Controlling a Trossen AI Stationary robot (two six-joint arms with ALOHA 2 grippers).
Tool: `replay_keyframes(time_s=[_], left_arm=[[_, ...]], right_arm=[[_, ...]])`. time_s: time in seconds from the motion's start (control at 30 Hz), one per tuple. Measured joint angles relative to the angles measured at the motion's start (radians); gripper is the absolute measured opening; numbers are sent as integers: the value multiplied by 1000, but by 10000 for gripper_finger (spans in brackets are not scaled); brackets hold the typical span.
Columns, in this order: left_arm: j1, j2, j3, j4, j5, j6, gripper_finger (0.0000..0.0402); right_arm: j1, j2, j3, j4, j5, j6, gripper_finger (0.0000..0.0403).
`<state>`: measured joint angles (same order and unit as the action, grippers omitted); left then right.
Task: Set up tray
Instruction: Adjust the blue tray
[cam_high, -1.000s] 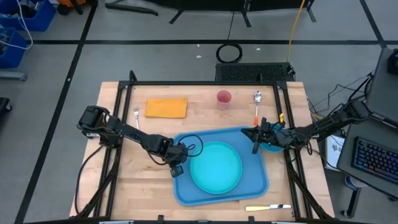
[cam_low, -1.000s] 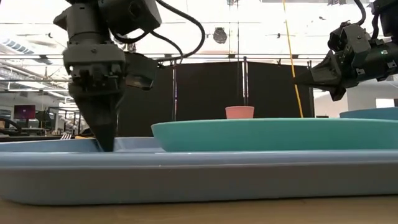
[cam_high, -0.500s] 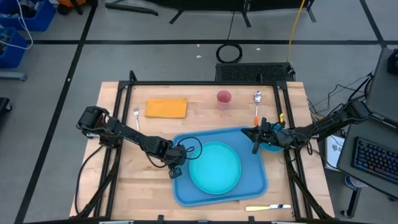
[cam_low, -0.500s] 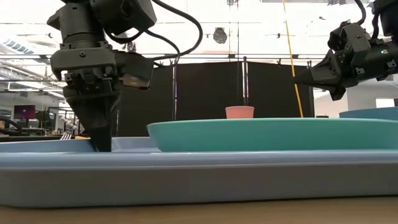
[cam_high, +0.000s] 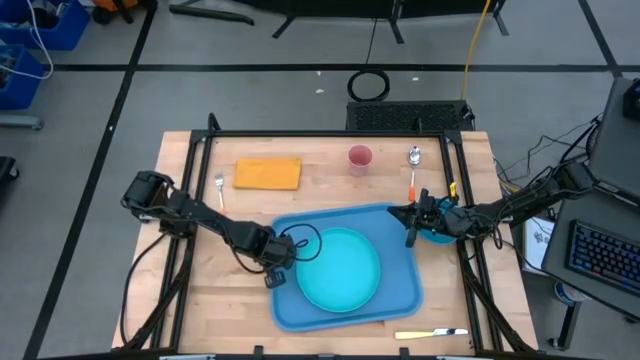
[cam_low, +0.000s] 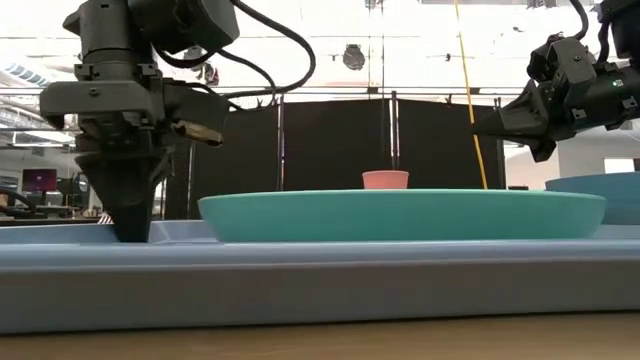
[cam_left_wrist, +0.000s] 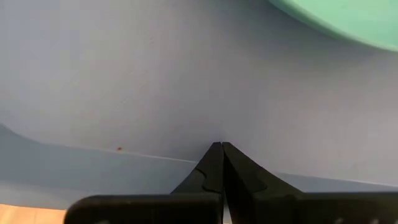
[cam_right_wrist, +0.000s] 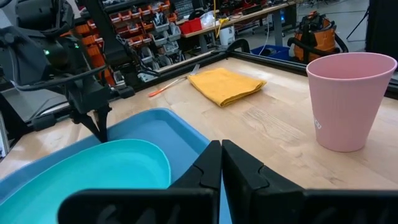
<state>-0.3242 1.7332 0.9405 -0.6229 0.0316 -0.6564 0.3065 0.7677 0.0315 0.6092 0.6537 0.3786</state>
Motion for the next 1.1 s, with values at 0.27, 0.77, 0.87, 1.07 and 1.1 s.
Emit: replay_keyframes(time_s=[0.27, 0.77, 0.87, 1.07, 1.1], left_arm=[[-34, 1, -1, -32, -25, 56, 1], [-66, 2, -3, -171, -100, 126, 2], [-67, 2, -3, -210, -135, 140, 2], [-66, 3, -5, -304, -200, 147, 2], [-66, 4, -6, -317, -208, 141, 3]], right_arm=[[0, 0, 0, 0, 0, 2, 4], [0, 0, 0, 0, 0, 2, 4], [0, 0, 0, 0, 0, 2, 4], [0, 0, 0, 0, 0, 2, 4], [0, 0, 0, 0, 0, 2, 4]])
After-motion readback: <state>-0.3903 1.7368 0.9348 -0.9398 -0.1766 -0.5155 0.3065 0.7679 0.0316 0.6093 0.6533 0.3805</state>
